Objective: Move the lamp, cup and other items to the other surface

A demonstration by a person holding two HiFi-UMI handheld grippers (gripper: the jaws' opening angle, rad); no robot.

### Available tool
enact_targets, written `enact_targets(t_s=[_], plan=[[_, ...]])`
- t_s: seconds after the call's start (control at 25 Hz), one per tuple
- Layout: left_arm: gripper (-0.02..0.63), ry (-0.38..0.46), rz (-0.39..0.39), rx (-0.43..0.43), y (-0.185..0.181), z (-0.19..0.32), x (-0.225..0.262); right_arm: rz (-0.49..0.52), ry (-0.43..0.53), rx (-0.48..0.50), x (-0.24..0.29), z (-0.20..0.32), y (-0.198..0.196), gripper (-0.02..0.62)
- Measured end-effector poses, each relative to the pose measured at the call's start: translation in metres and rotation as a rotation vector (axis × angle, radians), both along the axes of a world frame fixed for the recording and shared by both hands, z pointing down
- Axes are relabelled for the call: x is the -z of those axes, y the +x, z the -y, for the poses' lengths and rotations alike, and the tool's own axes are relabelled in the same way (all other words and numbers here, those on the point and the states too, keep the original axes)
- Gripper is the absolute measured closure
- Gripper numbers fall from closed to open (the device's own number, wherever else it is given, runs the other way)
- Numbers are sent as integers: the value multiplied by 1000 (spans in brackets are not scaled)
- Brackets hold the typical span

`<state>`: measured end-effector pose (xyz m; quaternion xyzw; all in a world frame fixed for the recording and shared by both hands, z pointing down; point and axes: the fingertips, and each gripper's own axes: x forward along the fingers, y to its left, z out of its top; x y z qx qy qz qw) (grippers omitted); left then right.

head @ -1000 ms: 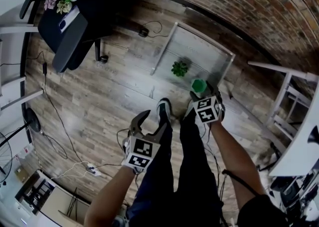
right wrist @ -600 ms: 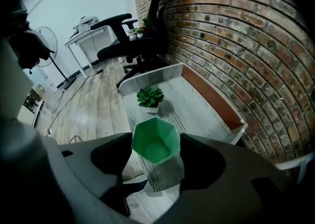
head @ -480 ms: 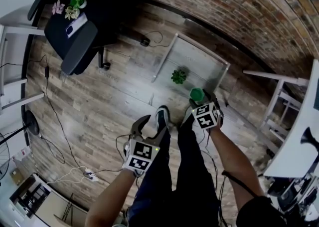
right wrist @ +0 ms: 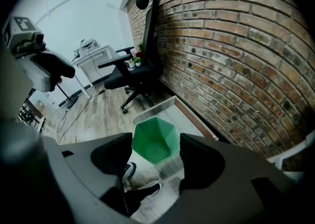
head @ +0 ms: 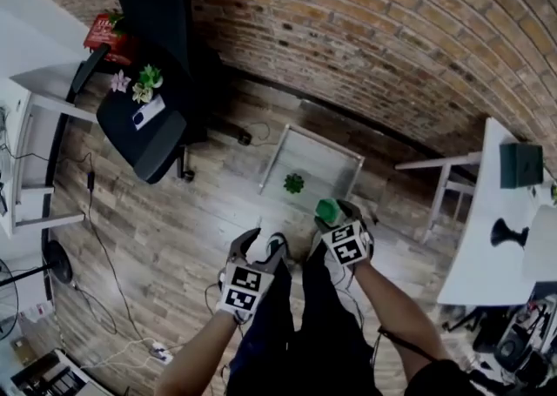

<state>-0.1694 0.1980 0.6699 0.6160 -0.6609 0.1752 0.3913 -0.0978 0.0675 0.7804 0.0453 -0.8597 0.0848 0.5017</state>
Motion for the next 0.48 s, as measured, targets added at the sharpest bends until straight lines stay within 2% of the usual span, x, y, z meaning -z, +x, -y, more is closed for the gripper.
enact_targets(t_s=[0.16,0.48], plan=[[354,49,17,-13,-10,8,44,35,-24,-34,58,-2,0,287],[367,110,39,-23,-25,-5,108,133,-2,-99,164,-16,18,287]])
